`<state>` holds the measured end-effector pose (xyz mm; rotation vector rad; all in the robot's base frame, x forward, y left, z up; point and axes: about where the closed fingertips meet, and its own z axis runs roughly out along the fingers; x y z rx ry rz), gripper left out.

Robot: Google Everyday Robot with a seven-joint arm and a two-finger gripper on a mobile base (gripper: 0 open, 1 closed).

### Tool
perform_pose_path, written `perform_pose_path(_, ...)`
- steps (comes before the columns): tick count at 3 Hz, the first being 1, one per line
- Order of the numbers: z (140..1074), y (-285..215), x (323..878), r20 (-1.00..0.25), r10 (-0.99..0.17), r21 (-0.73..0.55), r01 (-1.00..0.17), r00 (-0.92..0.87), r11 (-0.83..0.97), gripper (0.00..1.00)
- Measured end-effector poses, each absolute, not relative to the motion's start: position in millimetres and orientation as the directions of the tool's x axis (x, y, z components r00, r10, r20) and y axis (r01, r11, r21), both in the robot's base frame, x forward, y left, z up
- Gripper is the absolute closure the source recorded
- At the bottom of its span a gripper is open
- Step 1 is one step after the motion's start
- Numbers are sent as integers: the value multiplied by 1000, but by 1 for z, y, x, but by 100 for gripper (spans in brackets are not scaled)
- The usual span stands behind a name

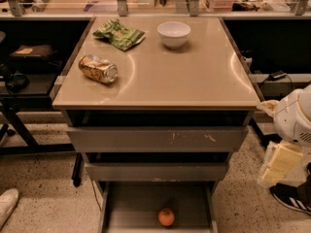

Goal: Pick orange from bottom drawer and place on counter

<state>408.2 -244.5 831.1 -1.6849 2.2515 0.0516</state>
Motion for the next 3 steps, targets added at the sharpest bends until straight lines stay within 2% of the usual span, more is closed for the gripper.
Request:
perform_pose_path(1, 831, -244, 408, -280, -927, -165, -939, -248, 301, 0)
perform_pose_path(2, 766, -249, 398, -288, -905, -44, -940, -312, 338, 0)
perform_pose_path(3, 653, -249, 373, -298, -875, 106, -924, -381, 366, 0)
